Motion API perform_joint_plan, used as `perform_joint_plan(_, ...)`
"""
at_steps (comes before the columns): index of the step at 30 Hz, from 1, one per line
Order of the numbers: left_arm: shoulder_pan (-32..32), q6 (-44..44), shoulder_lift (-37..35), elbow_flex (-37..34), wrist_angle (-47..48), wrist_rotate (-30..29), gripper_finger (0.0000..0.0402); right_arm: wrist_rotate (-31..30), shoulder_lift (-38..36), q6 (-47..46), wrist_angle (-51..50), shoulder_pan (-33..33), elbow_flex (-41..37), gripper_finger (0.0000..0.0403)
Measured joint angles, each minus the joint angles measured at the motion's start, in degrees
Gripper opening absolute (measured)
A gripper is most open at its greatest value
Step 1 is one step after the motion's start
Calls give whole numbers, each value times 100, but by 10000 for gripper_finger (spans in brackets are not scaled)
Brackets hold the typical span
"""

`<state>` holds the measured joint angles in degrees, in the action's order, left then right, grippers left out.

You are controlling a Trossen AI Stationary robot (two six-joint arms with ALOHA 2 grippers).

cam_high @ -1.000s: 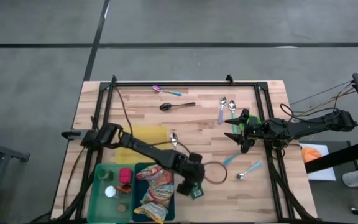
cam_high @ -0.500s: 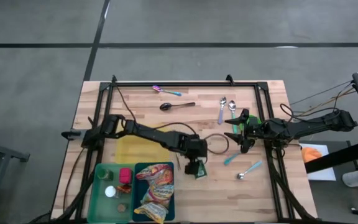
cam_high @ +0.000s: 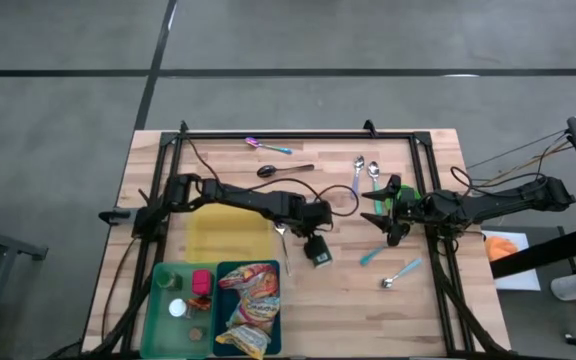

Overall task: Pick & Place Food Item
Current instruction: Put the black spice can into the green bin

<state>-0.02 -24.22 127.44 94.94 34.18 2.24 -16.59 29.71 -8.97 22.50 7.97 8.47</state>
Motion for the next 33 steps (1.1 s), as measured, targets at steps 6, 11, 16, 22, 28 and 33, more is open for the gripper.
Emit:
perform_joint_plan(6,3,-661,-4,2,242,149,289,1,0,0,0,2,0,281)
perform_joint_plan(11,18,-991,-19,0,340,264,289,3,2,0,0,2,0,281)
perform_joint_plan(16,11,-890,-141,37,477,267,289,3,0,0,2,0,0,281)
perform_joint_plan(22,-41,-306,-637,37,535,259,289,4,1,0,4,0,0,281)
perform_joint_plan(28,-226,1062,-1033,20,561,271,289,5,2,0,-2,2,-1,281)
perform_joint_plan(33,-482,2565,-1282,20,575,47,289,5,2,0,2,-1,0,281)
